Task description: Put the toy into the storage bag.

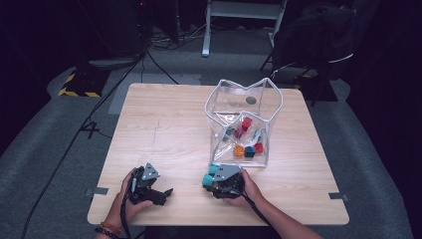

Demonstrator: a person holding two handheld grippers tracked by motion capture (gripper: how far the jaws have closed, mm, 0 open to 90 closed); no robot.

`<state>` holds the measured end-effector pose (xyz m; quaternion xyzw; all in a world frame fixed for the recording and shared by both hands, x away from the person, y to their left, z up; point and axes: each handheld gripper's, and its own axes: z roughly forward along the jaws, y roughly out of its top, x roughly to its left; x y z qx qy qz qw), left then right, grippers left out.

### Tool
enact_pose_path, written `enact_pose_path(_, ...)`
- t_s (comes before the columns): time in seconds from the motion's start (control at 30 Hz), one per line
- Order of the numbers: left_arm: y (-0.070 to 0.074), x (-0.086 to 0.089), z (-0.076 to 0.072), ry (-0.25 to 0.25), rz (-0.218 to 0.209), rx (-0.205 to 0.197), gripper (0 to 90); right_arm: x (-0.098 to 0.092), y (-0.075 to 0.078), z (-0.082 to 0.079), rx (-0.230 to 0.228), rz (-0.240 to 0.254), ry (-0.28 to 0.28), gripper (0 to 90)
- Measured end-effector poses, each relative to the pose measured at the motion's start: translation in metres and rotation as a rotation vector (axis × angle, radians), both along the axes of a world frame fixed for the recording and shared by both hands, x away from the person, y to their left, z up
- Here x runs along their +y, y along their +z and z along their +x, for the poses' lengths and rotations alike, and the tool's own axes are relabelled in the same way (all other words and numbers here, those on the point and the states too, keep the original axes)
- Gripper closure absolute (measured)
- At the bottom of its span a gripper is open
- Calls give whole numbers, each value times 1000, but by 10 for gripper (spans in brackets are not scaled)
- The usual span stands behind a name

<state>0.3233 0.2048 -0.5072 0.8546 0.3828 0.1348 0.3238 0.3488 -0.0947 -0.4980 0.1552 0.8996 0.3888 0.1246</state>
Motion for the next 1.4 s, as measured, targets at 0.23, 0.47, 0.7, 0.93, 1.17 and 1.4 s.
enact_pose_path(0.23,0,0,0,0,0,0,1,-14,11,-3,3,41,-9,578)
enact_pose_path(0.47,0,0,0,0,0,0,1,-38,31,-4,-26,86,-36,579)
enact_pose_path(0.7,0,0,0,-1,2,-2,1,-66,59,-3,-59,142,-88,579)
enact_pose_path(0.93,0,0,0,0,0,0,1,-89,88,-2,-116,173,-137,580)
enact_pose_path(1.17,0,0,0,-1,3,-2,1,-111,118,4,-166,207,-194,580)
enact_pose_path(1.4,0,0,0,-1,2,-2,1,-128,144,15,-191,231,-250,580)
